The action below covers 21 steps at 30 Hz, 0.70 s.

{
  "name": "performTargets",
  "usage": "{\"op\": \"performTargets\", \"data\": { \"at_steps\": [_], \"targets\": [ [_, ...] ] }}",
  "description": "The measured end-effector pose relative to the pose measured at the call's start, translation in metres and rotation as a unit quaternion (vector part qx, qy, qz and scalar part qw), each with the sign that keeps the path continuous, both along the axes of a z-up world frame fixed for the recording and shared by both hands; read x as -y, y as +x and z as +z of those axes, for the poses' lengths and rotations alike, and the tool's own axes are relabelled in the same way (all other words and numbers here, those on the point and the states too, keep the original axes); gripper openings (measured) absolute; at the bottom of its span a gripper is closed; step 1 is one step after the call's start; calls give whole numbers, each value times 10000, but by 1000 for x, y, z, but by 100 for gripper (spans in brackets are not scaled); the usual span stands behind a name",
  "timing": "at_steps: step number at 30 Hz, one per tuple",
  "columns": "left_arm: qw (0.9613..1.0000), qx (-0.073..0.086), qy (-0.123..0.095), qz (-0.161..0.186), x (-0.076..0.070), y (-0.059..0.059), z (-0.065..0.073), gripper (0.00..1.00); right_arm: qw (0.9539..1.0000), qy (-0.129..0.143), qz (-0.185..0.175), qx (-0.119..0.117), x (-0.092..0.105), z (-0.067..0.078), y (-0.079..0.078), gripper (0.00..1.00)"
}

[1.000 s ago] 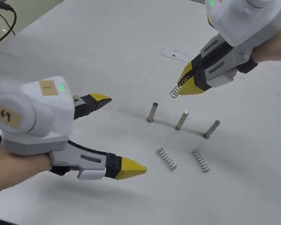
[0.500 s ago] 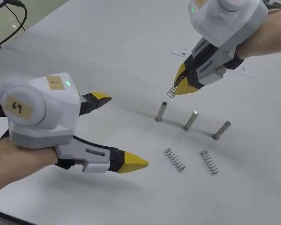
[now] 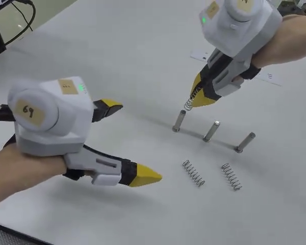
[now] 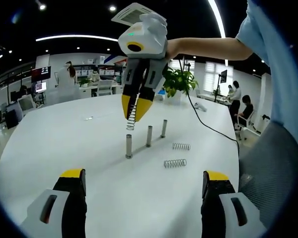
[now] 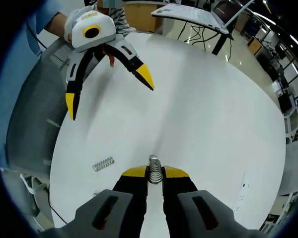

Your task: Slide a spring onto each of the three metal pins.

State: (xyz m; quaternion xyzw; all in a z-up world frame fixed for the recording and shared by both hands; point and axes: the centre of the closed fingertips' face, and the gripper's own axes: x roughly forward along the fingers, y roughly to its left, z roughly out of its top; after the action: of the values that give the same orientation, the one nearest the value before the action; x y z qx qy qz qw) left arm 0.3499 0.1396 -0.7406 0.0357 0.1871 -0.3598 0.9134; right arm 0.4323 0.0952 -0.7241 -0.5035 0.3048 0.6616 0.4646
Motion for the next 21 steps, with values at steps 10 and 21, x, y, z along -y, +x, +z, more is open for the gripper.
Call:
{"op": "performTargets", "data": {
  "at_steps": [10, 21],
  "targets": [
    [10000, 19, -20, 62, -4, 3, 2, 94, 9999, -107, 58, 4, -2, -7, 1, 8],
    [10000, 49, -31, 78, -6, 4, 3, 93, 9998, -198, 92, 6, -1, -11, 2, 8]
  ]
}}
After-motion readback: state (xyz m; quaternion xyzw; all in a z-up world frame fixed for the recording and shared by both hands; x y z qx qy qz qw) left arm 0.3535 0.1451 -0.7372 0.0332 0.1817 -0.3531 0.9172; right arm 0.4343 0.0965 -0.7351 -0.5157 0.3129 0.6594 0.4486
